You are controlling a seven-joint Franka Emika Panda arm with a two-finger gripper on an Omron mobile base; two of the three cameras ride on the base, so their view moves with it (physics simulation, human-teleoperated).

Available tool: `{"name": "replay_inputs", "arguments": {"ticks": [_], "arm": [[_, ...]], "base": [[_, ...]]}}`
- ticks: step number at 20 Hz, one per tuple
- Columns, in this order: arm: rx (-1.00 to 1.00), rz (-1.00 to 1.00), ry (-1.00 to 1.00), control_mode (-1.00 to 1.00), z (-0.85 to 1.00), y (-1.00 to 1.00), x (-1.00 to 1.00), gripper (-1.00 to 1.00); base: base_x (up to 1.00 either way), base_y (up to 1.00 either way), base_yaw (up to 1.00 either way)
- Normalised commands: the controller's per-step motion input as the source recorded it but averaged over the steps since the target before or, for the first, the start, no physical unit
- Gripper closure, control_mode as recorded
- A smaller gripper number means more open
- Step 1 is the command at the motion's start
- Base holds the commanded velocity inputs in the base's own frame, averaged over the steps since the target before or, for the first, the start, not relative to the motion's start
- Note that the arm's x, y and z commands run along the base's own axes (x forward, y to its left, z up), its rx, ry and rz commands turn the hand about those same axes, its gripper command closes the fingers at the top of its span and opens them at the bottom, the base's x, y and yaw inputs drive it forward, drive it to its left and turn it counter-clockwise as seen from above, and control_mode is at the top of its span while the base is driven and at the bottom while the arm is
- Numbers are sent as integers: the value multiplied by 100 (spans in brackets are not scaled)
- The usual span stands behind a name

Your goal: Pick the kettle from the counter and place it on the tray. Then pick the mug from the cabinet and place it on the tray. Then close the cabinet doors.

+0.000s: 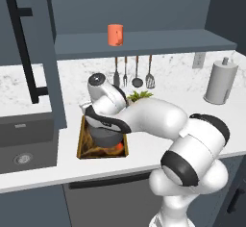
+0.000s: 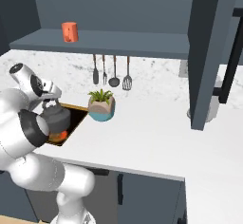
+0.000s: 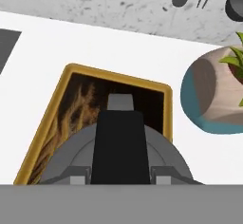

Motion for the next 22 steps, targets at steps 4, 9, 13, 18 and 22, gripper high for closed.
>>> {"name": "replay_inputs", "arguments": {"ticks": [4,9,13,18,22], "arm": [[2,-13,0,-100,-1,10,47,100],[2,-11,0,-100,-5,9,51,100],[3,-8,-8,-100,-6,4,52,100],[0,-4,-22,-100,-6,7,20,100],[0,0,-33,-100,-2,5,0,100]], "base": [[0,0,0],[0,0,0],[0,0,0],[0,0,0],[0,0,0]]}}
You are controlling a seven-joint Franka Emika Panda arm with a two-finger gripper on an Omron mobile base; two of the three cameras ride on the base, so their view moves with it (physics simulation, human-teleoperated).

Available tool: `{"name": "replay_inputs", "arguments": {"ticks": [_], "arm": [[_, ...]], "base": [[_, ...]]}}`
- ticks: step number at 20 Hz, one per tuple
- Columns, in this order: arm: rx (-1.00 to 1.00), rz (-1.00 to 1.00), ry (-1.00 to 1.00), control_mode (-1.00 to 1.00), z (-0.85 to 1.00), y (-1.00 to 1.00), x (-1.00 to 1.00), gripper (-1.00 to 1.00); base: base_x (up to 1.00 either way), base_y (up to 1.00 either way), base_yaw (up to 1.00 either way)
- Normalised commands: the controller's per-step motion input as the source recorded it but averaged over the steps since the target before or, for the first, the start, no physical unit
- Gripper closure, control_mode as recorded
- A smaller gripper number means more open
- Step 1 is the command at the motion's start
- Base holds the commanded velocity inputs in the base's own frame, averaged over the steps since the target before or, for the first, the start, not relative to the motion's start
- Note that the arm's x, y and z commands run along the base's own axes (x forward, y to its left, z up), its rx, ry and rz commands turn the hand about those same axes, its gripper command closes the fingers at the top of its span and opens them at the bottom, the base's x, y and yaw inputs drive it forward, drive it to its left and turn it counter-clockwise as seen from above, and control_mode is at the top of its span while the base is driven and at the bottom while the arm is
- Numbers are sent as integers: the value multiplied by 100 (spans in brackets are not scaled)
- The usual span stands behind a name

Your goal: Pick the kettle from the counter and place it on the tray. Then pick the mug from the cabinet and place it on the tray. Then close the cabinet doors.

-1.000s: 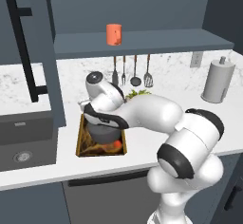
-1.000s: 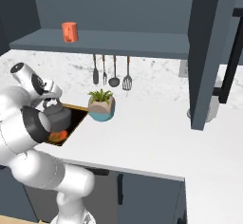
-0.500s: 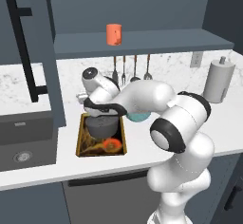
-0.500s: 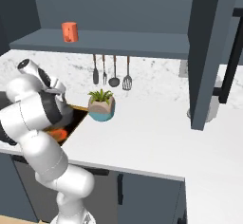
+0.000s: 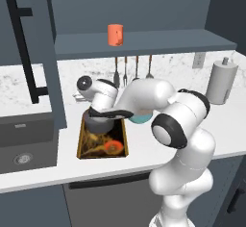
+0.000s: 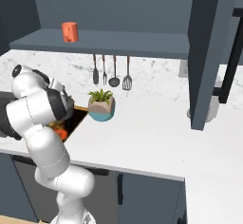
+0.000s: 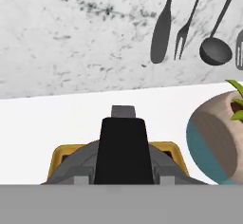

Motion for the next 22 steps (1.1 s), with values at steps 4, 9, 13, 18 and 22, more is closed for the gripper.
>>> {"name": "replay_inputs", "arguments": {"ticks": [4,9,13,18,22], "arm": [[1,-2,-14,-100,-12,0,0,100],[0,-2,0,-100,-17,0,0,100],[0,-1,0,-100,-16,0,0,100],[0,0,3,-100,-5,0,-6,-100],[0,-4,13,-100,10,-4,-14,-100]], "base": [[0,0,0],[0,0,0],[0,0,0],[0,0,0],[0,0,0]]}}
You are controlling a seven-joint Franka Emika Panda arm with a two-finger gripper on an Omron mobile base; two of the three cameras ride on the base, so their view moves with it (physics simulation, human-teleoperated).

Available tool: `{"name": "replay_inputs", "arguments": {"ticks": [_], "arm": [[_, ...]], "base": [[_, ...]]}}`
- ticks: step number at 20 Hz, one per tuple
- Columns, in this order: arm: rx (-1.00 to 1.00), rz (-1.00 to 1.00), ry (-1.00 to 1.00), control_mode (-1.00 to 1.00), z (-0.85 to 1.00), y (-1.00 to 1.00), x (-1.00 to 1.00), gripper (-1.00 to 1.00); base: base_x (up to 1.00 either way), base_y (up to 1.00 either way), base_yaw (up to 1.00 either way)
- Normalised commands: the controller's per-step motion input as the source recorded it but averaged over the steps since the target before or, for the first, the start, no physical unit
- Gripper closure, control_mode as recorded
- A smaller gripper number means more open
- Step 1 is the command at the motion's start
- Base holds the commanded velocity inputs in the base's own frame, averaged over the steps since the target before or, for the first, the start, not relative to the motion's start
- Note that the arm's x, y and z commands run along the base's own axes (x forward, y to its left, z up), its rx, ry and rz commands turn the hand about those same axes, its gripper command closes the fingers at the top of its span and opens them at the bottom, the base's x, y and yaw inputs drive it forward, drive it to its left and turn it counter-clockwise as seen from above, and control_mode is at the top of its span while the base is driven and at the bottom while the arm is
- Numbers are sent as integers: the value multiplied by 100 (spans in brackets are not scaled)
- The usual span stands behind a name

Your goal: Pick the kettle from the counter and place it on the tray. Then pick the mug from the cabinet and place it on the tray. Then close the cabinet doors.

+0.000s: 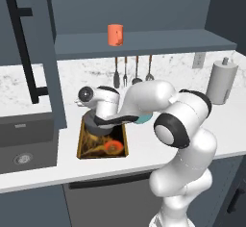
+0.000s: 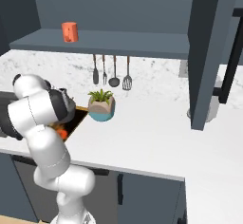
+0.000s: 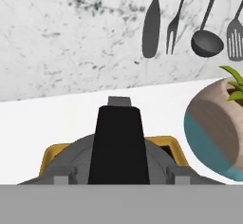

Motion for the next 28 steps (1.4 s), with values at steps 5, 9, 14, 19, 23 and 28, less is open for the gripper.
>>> {"name": "replay_inputs", "arguments": {"ticks": [5,9,14,19,23,28], "arm": [[4,-11,17,-100,73,0,-11,-100],[7,-10,16,-100,90,-1,-39,-100],[1,-2,8,-100,63,-2,-79,-100],[0,0,0,-100,37,-16,-93,-100],[0,0,0,-100,68,-35,-72,-100],[4,2,0,-100,27,-52,-16,-100]], "base": [[0,0,0],[0,0,0],[0,0,0],[0,0,0],[0,0,0],[0,0,0]]}}
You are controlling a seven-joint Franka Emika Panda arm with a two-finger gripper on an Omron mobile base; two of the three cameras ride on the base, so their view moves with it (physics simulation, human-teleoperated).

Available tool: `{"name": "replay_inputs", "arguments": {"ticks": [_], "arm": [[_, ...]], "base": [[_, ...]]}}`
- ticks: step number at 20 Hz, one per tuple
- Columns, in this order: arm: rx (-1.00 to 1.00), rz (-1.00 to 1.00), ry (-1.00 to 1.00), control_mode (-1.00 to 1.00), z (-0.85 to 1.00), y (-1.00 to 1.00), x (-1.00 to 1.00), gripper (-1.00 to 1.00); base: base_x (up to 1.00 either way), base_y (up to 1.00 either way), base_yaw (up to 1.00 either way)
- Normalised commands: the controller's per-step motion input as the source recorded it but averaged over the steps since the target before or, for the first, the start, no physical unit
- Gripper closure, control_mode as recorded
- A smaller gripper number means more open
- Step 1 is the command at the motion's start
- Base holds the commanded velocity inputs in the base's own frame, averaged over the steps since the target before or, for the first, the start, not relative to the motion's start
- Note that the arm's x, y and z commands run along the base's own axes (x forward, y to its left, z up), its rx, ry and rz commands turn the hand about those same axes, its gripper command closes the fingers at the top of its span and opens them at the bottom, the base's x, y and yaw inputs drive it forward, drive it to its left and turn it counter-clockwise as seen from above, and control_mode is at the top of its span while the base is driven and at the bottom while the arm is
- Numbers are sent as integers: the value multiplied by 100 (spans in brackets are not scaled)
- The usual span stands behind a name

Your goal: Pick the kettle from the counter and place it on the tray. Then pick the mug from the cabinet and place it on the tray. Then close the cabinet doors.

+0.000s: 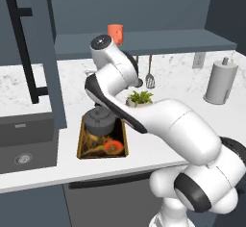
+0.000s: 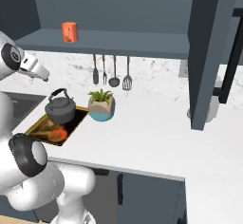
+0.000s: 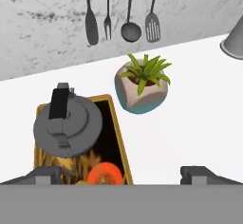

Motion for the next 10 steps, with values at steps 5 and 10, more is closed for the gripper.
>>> {"name": "replay_inputs", "arguments": {"ticks": [5,10], "arm": [[10,3,0,-100,36,-48,1,-100],[0,13,-12,-100,89,-20,39,-100]], "base": [[0,0,0],[0,0,0]]}}
